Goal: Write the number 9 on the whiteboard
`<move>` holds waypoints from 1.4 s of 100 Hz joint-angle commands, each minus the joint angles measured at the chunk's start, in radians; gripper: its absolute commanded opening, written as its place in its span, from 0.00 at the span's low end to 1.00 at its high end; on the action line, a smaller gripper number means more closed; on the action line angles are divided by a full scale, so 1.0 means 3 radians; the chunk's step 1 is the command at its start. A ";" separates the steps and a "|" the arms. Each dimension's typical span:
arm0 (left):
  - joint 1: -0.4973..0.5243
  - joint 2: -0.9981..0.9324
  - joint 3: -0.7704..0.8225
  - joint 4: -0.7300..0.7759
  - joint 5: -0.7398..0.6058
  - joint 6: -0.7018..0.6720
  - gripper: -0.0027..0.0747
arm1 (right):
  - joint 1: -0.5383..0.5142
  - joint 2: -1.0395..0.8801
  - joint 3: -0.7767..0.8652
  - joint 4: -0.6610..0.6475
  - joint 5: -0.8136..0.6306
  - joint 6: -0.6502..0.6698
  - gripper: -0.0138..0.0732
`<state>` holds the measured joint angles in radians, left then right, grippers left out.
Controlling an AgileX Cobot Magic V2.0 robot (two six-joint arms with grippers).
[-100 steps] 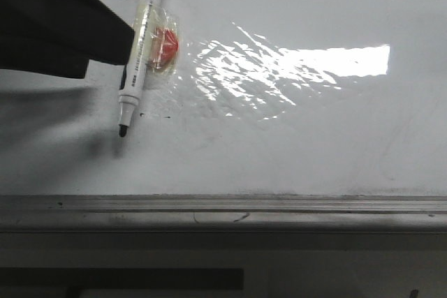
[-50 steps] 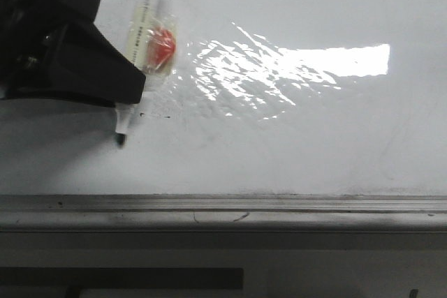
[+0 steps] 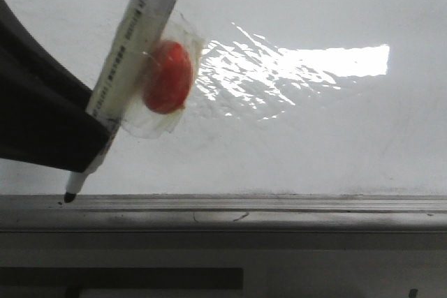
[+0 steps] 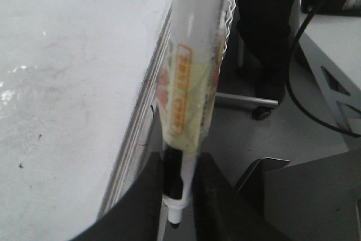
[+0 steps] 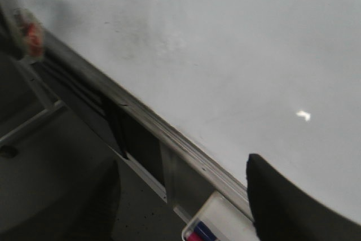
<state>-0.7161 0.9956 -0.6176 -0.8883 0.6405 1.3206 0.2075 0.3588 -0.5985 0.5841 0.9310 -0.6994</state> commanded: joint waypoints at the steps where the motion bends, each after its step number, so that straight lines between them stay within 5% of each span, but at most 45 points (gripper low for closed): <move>1: -0.0016 -0.0055 -0.0120 -0.0109 -0.0099 0.0232 0.01 | -0.0019 0.0204 -0.0113 0.0507 -0.0187 -0.0584 0.64; 38: -0.0016 -0.0049 -0.0120 -0.0115 -0.0176 0.0271 0.01 | 0.0111 0.0962 -0.0113 0.1815 -0.0205 -0.1952 0.64; 64: -0.0016 -0.0049 -0.0120 -0.0128 -0.0188 0.0271 0.01 | 0.0716 0.1317 -0.0113 0.1842 -0.0426 -0.2193 0.64; 108: -0.0016 -0.0049 -0.0120 -0.0134 -0.0188 0.0271 0.01 | 0.2094 0.2155 -0.0393 0.1842 -0.1998 -0.2289 0.64; 131: -0.0016 -0.0049 -0.0120 -0.0141 -0.0188 0.0271 0.01 | 0.2210 0.2441 -0.0450 0.1869 -0.2100 -0.2289 0.64; 140: -0.0016 -0.0049 -0.0120 -0.0176 -0.0188 0.0271 0.01 | 0.2210 0.2463 -0.0450 0.1952 -0.2093 -0.2289 0.56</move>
<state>-0.7161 0.9941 -0.6176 -0.8888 0.6128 1.4016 0.8671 1.1072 -0.6966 1.1251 0.3315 -1.3743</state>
